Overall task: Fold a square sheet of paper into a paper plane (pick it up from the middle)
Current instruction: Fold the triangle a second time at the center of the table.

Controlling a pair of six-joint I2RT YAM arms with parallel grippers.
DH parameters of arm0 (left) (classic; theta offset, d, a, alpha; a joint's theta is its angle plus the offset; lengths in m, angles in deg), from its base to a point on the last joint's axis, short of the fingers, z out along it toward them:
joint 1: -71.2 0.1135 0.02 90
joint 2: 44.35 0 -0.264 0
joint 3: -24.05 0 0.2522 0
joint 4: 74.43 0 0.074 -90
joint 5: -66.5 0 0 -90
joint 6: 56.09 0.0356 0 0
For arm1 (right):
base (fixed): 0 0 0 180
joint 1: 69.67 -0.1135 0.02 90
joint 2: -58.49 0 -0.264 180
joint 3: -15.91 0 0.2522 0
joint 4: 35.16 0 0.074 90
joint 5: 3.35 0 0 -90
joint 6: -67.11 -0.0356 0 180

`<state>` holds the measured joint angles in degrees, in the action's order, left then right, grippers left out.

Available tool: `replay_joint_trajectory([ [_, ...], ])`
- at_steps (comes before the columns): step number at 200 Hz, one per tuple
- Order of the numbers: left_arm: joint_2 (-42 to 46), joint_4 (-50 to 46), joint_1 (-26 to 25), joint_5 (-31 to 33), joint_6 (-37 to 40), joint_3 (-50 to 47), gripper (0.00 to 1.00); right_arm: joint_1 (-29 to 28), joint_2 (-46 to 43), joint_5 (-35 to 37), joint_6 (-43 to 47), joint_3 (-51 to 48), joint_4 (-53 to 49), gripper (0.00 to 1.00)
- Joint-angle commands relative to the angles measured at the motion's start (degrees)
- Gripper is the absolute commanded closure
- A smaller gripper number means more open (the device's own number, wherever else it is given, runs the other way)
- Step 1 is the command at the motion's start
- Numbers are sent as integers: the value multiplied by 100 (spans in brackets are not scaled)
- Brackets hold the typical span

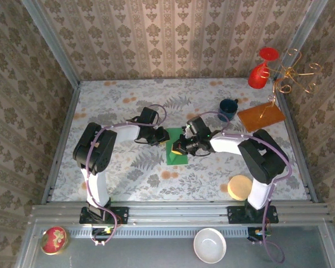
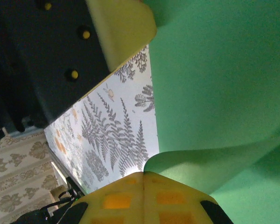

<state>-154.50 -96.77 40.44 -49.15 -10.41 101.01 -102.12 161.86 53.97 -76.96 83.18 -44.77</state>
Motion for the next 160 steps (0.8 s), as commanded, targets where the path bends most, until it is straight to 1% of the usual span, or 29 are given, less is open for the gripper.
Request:
replay_joint_trajectory([
  [1,-199,-411,-53,114,126,44,80,-25,155,295,-106,123,299,100],
  [40,-223,-451,-61,127,116,61,82,-25,364,534,-233,192,481,100],
  [160,-270,-474,-79,78,127,78,83,-47,603,410,-11,387,145,100],
])
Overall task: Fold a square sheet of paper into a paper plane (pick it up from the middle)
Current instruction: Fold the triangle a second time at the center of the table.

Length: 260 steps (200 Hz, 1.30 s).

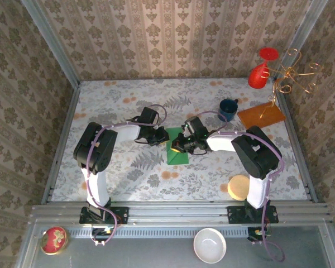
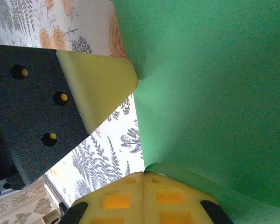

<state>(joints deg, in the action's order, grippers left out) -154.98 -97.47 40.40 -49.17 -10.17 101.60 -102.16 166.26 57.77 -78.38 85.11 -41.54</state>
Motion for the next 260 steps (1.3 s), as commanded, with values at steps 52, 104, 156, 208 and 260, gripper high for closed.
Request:
replay_joint_trajectory([
  [52,-240,-404,-86,67,92,19,84,-60,243,20,126,222,-155,100],
  [104,-239,-427,-91,70,92,26,84,-57,236,118,157,222,-283,100],
  [156,-249,-423,-92,69,83,17,84,-56,275,216,135,205,-342,100],
  [208,-240,-418,-92,75,83,6,84,-56,309,83,86,185,-134,100],
  [260,-232,-416,-92,68,84,-2,84,-56,327,31,38,164,4,100],
])
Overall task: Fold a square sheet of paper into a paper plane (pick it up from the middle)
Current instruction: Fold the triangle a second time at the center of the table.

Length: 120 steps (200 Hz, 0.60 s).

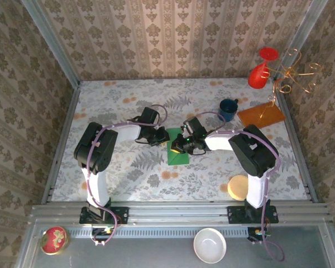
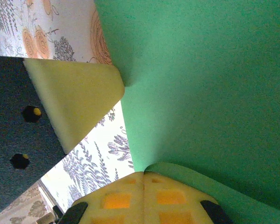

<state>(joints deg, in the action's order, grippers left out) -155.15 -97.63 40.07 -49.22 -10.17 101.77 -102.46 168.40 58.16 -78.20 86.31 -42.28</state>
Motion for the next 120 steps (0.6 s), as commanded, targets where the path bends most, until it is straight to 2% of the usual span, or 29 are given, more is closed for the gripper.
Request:
replay_joint_trajectory([
  [1,-214,-401,-59,69,84,-18,84,-25,111,-8,20,42,77,100],
  [120,-231,-395,-59,63,83,-42,84,-16,171,35,-74,25,142,100],
])
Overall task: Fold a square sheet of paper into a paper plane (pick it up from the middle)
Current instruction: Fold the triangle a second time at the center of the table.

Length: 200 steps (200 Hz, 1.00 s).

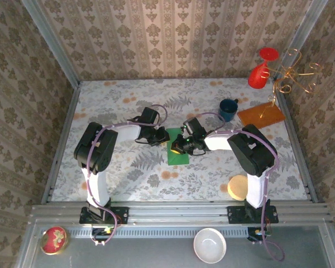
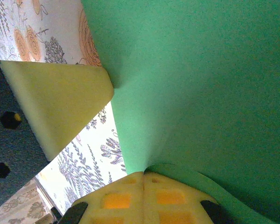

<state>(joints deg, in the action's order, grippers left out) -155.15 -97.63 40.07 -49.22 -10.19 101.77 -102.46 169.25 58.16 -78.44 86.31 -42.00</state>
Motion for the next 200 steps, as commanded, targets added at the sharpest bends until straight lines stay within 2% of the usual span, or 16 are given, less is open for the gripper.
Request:
replay_joint_trajectory([
  [1,-231,-394,-59,65,85,-42,84,-16,82,36,-51,23,115,100],
  [200,-191,-382,-51,84,61,-91,84,18,114,298,-162,-39,-47,100],
])
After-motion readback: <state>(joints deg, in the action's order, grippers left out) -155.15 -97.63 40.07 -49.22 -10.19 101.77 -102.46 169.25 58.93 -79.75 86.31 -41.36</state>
